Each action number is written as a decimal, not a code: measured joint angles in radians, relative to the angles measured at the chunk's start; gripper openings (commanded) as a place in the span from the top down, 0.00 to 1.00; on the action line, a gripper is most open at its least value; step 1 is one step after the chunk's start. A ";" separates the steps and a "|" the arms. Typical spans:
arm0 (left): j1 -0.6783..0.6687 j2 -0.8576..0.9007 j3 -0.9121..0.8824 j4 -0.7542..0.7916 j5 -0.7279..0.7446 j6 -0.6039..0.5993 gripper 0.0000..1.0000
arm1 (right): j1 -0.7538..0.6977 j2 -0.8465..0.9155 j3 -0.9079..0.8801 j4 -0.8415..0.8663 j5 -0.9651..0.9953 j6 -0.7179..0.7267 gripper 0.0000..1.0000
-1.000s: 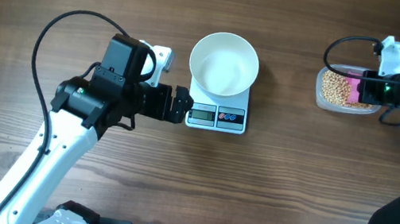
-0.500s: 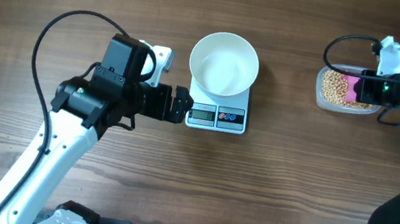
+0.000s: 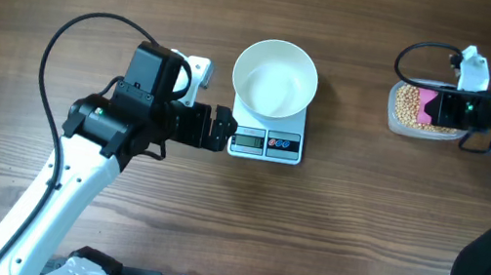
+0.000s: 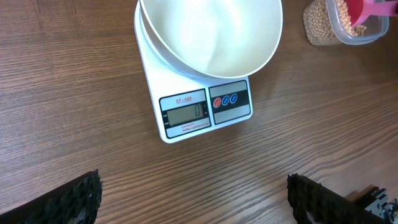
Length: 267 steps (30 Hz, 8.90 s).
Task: Scoop item into bowl and weigh 150g on scale
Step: 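Drag the pink scoop through the soybeans to fill it, then tilt and scrape the pink scoop through the soybeans with the right gripper, then lift the filled pink scoop left over the white bowl, then tip the pink scoop to pour soybeans into the white bowl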
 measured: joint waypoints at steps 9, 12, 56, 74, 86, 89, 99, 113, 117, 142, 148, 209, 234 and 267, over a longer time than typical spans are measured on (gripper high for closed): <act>0.000 0.000 0.000 0.000 0.000 0.000 0.00 | -0.068 0.009 0.000 0.000 -0.089 0.000 0.96; 0.000 0.000 0.000 0.000 0.000 0.000 0.00 | -0.086 0.013 0.000 -0.001 -0.122 0.002 0.96; 0.000 0.000 0.000 0.000 0.000 0.000 0.00 | -0.232 0.116 -0.002 -0.050 -0.425 0.069 0.96; 0.000 0.000 0.000 0.000 0.000 0.000 0.00 | -0.343 0.154 -0.004 -0.091 -0.525 0.119 0.96; 0.000 0.000 0.000 0.000 0.000 0.000 0.00 | -0.375 0.154 -0.004 -0.094 -0.601 0.139 0.96; 0.000 0.000 0.000 0.000 0.000 0.000 0.00 | -0.374 0.154 -0.004 -0.094 -0.615 0.140 0.96; 0.000 0.000 0.000 0.000 0.000 0.000 0.00 | -0.388 0.155 -0.004 -0.083 -0.671 0.166 0.96; 0.000 0.000 0.000 0.000 0.000 0.000 0.00 | -0.467 0.155 -0.004 -0.128 -0.748 0.167 0.96; 0.000 0.000 0.000 0.000 0.000 0.000 0.00 | -0.467 0.155 -0.004 -0.139 -0.783 0.157 0.96; 0.000 0.000 0.000 0.000 0.000 0.000 0.00 | -0.467 0.155 -0.004 -0.165 -1.005 0.134 0.96; 0.000 0.000 0.000 0.000 0.000 0.000 0.00 | -0.454 0.155 -0.004 -0.166 -1.103 0.135 0.96; 0.000 0.000 -0.002 0.000 0.000 0.000 0.00 | 0.436 -0.014 -0.008 0.336 -0.355 0.358 0.96; 0.000 0.000 -0.002 0.000 0.003 0.000 0.00 | 0.546 -0.128 -0.008 0.333 -0.142 0.204 0.96; 0.000 0.000 -0.002 0.000 0.003 0.000 0.00 | 0.671 -0.129 -0.008 0.473 0.062 -0.041 0.96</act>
